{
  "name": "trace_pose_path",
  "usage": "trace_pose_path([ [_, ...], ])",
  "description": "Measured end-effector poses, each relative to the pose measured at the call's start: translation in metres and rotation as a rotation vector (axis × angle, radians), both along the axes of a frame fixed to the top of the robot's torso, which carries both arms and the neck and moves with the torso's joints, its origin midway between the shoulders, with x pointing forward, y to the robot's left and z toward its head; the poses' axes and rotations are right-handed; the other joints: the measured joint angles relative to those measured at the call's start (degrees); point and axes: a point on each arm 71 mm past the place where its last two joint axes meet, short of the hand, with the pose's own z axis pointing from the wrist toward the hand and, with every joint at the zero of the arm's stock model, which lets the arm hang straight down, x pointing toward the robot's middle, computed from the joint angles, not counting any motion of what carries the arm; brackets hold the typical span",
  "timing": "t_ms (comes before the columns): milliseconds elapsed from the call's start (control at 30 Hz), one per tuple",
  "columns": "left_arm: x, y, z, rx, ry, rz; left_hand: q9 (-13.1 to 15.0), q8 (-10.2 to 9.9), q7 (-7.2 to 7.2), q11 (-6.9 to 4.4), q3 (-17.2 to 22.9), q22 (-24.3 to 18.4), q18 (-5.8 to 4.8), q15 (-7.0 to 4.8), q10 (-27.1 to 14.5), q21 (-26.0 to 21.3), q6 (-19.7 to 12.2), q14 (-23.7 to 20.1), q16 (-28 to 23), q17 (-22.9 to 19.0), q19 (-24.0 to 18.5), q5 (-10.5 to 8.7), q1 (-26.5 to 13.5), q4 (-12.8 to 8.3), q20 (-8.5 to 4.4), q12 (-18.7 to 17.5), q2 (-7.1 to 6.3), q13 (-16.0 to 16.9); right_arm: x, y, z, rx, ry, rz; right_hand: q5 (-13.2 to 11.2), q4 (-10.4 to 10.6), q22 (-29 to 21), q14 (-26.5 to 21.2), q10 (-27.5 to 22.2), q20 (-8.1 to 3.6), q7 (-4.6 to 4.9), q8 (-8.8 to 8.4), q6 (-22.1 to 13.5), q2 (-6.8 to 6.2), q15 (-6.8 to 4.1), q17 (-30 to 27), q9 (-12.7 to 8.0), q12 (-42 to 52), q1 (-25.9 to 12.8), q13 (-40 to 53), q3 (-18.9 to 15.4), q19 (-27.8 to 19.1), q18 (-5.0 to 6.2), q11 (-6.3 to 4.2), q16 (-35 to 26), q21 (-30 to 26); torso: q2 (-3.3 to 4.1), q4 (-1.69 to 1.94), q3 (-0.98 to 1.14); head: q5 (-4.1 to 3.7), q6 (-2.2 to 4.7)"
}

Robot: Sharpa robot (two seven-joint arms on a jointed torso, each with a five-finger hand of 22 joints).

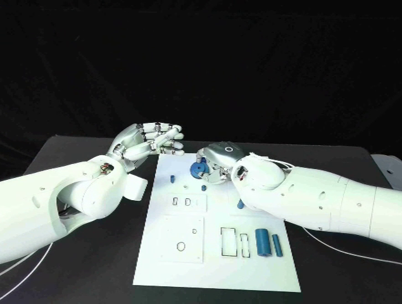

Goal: Assemble the parts on the task board

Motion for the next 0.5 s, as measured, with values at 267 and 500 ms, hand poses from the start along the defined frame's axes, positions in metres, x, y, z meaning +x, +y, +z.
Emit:
trace_pose_path([
  [267,0.0005,0.0003,-0.0002,0.001,0.001,0.001,0.0,0.0,0.0,0.0,0.0,0.0,0.0,0.0,0.0,0.0,0.0,0.0,0.0,0.0,0.0,0.0,0.0,0.0,0.0,0.0,0.0,0.0,0.0023,-0.0049,-0.0023,-0.016,0.019,-0.012,-0.1,4.3,0.0,0.1,-0.3,0.54,0.3,-2.73,-0.9,-0.71,0.28,0.0,-0.3,-0.4,-6.0,0.0,-3.3,0.0,0.01,0.31,0.3,0.0,-0.01,-0.09,-0.04,-0.01,0.07],
  [500,0.0007,0.0006,-0.0003,0.001,0.001,0.002,0.0,0.0,0.0,0.0,0.0,0.0,0.01,0.0,0.0,0.0,0.0,0.0,0.0,0.0,0.0,0.0,0.0,0.0,0.0,0.0,0.0,0.0,0.0032,-0.0088,-0.0049,-0.032,0.05,-0.019,0.1,6.2,0.0,0.1,-0.3,0.54,-0.02,-3.18,0.1,-0.04,0.27,0.0,0.1,-0.4,-7.7,0.0,-4.3,0.0,0.02,0.31,0.6,0.0,-0.01,-0.09,0.0,-0.07,0.08],
])
